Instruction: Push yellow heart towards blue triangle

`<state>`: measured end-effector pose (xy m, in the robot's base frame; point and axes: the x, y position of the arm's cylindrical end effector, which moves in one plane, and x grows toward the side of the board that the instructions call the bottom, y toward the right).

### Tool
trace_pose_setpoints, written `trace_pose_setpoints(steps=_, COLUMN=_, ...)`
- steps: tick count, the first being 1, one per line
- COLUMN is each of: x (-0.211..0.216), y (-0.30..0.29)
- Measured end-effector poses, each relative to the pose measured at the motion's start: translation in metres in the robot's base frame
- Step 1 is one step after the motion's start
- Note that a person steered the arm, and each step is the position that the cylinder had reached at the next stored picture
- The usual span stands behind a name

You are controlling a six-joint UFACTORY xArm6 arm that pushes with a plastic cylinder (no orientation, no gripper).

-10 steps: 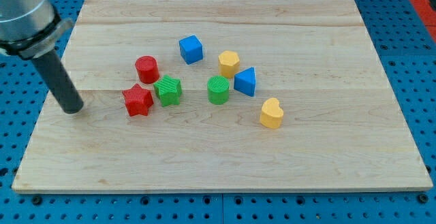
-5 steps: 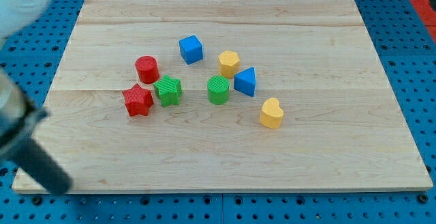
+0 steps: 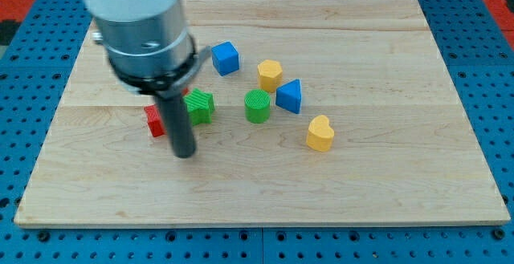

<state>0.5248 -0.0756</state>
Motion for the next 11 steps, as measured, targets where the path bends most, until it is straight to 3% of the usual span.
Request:
trace_pose_setpoints(steps=1, x=0.031, y=0.071)
trace_pose_setpoints(steps=2, x=0.028, y=0.135)
trace_pose_setpoints(steps=3, x=0.004, y=0.125)
trace_pose_setpoints(steps=5, x=0.006, y=0.168)
trace_pose_setpoints(steps=7, x=-0.013, y=0.148)
trace_pose_setpoints(steps=11, x=-0.002, y=0.158)
